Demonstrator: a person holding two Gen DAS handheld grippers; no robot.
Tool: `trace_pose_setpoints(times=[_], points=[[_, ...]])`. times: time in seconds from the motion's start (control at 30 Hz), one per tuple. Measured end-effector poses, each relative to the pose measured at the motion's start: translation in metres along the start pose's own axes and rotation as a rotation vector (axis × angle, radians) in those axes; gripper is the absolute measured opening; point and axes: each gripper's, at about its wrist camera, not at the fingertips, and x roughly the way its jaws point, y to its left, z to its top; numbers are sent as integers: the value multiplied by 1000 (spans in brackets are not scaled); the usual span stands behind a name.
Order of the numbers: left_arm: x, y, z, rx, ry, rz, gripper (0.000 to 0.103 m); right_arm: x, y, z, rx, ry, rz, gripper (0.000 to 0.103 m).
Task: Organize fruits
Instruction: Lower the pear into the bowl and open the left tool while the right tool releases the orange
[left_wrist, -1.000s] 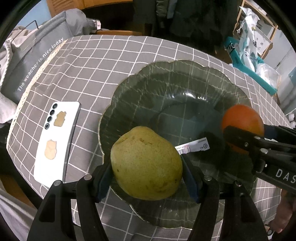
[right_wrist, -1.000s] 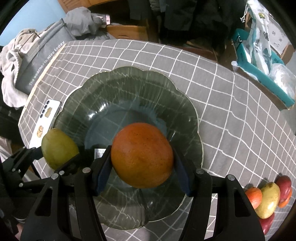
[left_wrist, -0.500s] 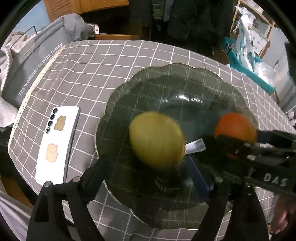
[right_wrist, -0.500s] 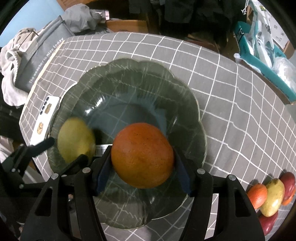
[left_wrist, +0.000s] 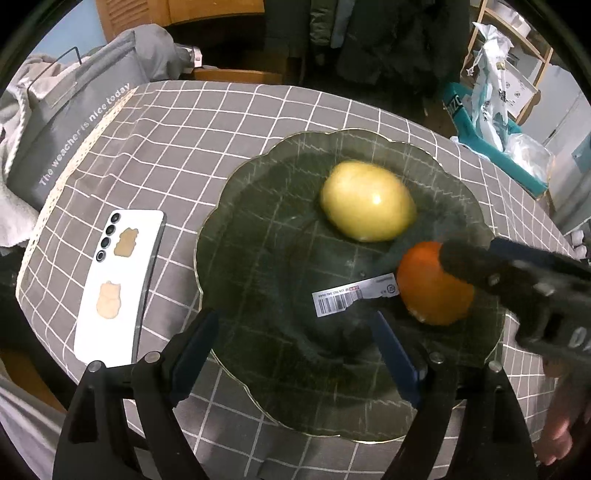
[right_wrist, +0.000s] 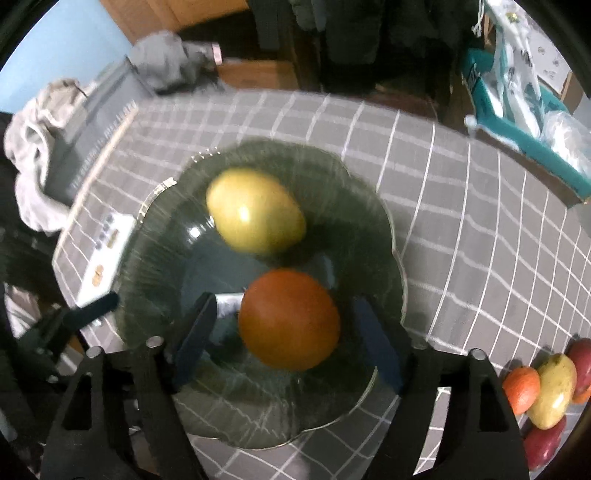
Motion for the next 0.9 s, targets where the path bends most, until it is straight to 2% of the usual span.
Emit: trace_pose_setpoints(times=[0.13,0.37,0.67,0.9], points=[[-9,2,2,-14,-25,-9,87,-14,3,5,6,-35,6,80],[-36,1,9,-27,-81,-48,87,-54,8,11,-2,-137,-42,80],[-86,-11,20,-21,-189,-106,87,-130,9,8,-1,-307,-91,80],[-131,-29,22,28,-288,-123,89,-183,3,-7,-8,-412,-152,80]])
